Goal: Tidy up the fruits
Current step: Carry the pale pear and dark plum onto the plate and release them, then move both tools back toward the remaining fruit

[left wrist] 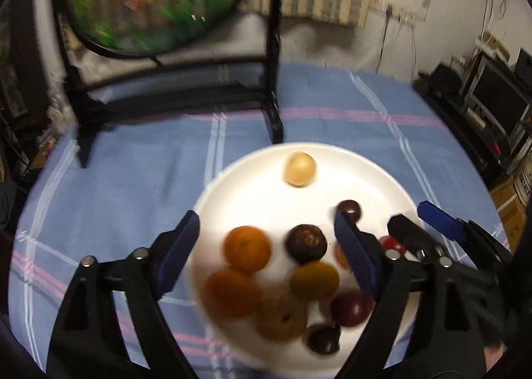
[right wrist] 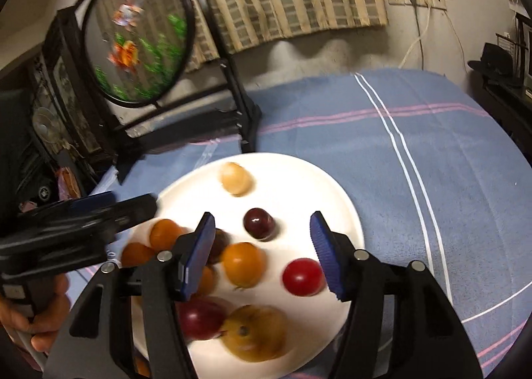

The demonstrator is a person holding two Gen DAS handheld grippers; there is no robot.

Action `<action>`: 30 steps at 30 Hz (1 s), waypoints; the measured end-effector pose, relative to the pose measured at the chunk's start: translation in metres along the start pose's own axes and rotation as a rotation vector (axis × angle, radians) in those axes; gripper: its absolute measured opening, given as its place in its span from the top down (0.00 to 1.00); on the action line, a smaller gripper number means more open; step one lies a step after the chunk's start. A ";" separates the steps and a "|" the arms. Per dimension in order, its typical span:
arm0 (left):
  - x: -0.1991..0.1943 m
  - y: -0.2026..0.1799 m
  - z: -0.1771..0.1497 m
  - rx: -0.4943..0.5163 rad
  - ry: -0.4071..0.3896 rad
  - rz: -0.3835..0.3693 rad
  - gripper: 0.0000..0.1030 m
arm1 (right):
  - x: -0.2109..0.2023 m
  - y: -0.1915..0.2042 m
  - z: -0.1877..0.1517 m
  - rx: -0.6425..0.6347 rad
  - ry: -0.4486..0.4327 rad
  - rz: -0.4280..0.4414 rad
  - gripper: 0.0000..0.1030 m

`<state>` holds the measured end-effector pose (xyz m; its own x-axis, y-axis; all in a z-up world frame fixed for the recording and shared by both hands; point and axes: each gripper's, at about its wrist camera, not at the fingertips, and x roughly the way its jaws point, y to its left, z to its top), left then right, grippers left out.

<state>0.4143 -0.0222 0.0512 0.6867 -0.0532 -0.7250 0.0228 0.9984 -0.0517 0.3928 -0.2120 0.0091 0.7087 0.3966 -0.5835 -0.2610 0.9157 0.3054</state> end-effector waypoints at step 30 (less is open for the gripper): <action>-0.138 0.079 -0.189 -0.004 -0.188 0.036 0.02 | -0.110 0.104 -0.132 -0.311 0.102 0.044 0.41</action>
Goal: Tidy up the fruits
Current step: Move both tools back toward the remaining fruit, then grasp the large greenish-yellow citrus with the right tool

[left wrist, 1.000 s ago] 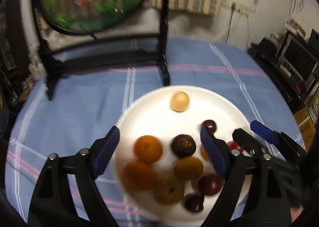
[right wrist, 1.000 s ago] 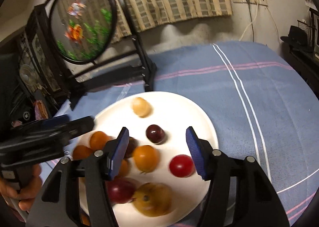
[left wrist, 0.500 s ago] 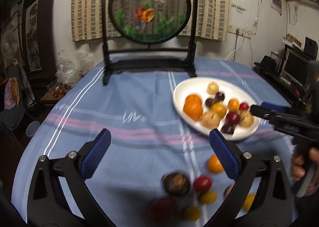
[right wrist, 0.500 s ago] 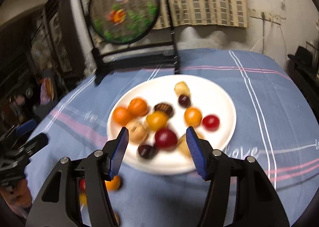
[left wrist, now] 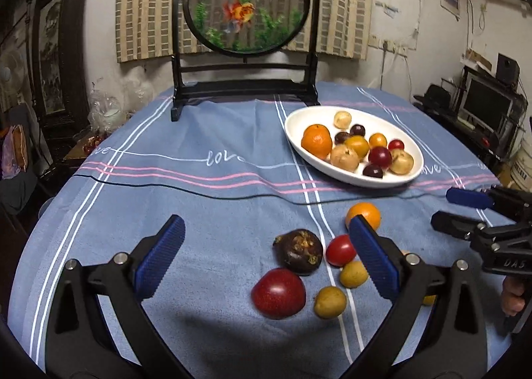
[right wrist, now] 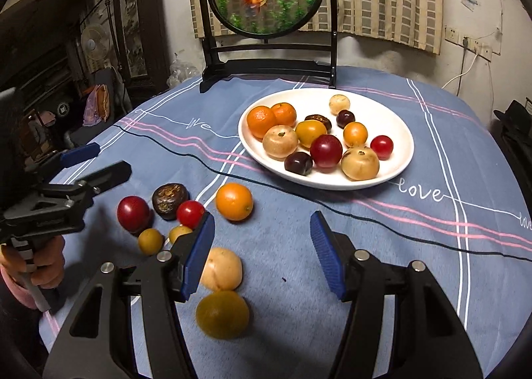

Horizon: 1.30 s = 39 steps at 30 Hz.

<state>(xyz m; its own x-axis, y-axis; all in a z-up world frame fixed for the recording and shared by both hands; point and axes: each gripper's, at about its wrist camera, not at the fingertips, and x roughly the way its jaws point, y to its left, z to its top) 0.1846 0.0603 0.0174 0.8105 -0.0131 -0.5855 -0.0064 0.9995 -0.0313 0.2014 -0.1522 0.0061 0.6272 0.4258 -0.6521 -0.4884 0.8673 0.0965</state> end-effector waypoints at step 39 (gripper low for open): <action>0.007 0.033 0.001 -0.059 0.084 -0.004 0.03 | 0.019 0.012 -0.046 -0.056 0.226 0.132 0.61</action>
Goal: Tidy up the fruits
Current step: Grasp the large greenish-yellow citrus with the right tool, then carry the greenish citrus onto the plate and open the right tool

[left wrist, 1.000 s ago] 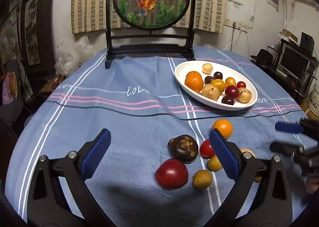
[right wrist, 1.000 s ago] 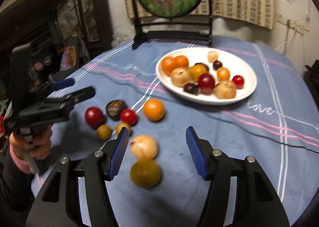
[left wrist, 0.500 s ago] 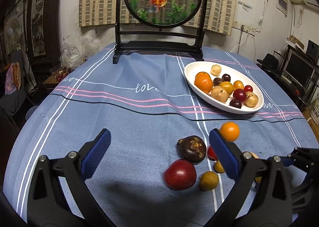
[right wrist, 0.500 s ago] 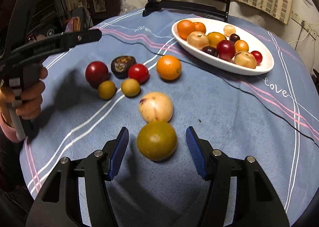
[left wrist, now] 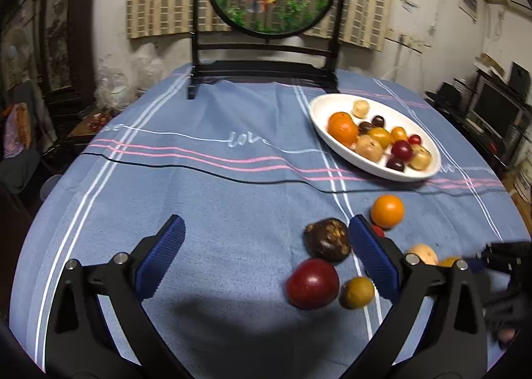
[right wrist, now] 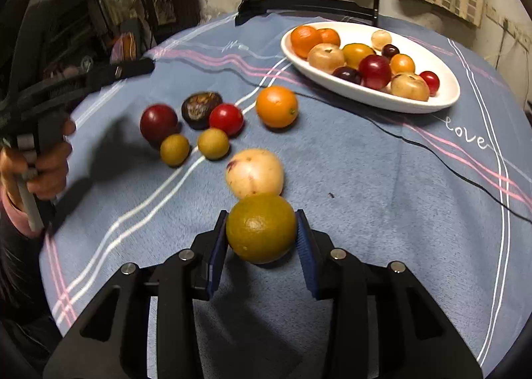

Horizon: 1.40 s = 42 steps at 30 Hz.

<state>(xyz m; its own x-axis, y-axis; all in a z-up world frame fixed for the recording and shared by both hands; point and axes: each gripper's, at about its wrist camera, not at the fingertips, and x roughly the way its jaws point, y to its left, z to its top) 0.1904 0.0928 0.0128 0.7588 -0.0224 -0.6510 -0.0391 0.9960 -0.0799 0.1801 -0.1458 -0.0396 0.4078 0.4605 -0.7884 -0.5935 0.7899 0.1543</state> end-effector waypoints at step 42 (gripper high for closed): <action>0.022 -0.011 -0.024 0.036 0.202 -0.256 0.60 | -0.015 -0.018 0.005 0.087 -0.073 0.003 0.61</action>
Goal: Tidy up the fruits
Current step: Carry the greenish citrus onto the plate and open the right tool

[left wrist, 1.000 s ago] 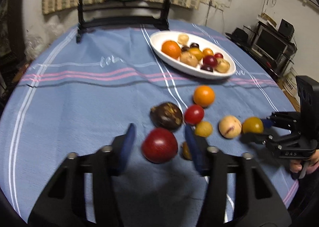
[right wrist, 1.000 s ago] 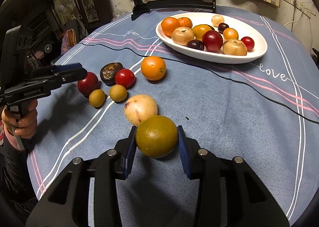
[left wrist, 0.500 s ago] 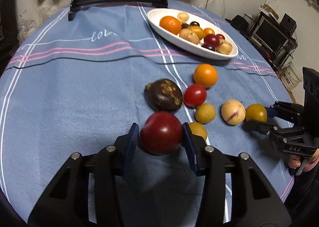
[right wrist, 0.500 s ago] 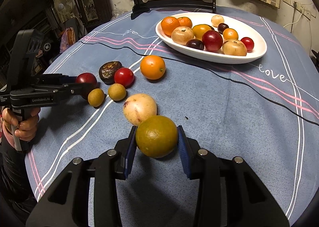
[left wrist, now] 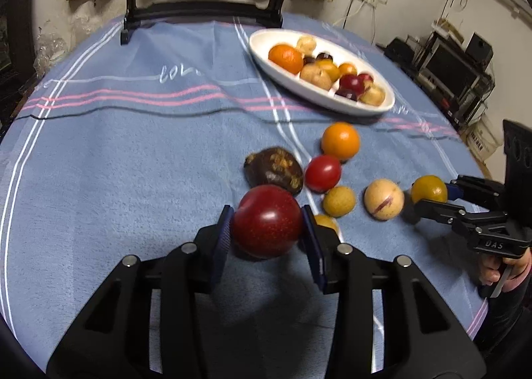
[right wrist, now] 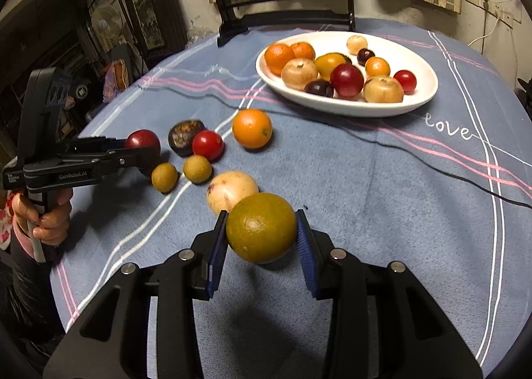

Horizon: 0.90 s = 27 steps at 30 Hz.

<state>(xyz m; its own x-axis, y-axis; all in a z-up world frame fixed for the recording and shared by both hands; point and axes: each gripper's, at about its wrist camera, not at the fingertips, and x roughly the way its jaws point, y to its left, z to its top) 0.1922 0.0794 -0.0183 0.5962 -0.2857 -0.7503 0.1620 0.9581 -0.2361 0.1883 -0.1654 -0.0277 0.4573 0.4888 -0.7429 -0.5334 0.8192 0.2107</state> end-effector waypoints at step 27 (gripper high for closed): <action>0.139 -0.094 0.196 0.128 -0.034 0.104 0.59 | 0.033 -0.143 0.105 0.342 -0.339 -0.157 0.62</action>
<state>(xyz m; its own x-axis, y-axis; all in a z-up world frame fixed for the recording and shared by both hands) 0.4140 -0.0461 0.0211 0.6412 -0.1861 -0.7444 0.1956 0.9777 -0.0760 0.3542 -0.2351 -0.0155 0.7485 0.3757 -0.5464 -0.2023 0.9141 0.3514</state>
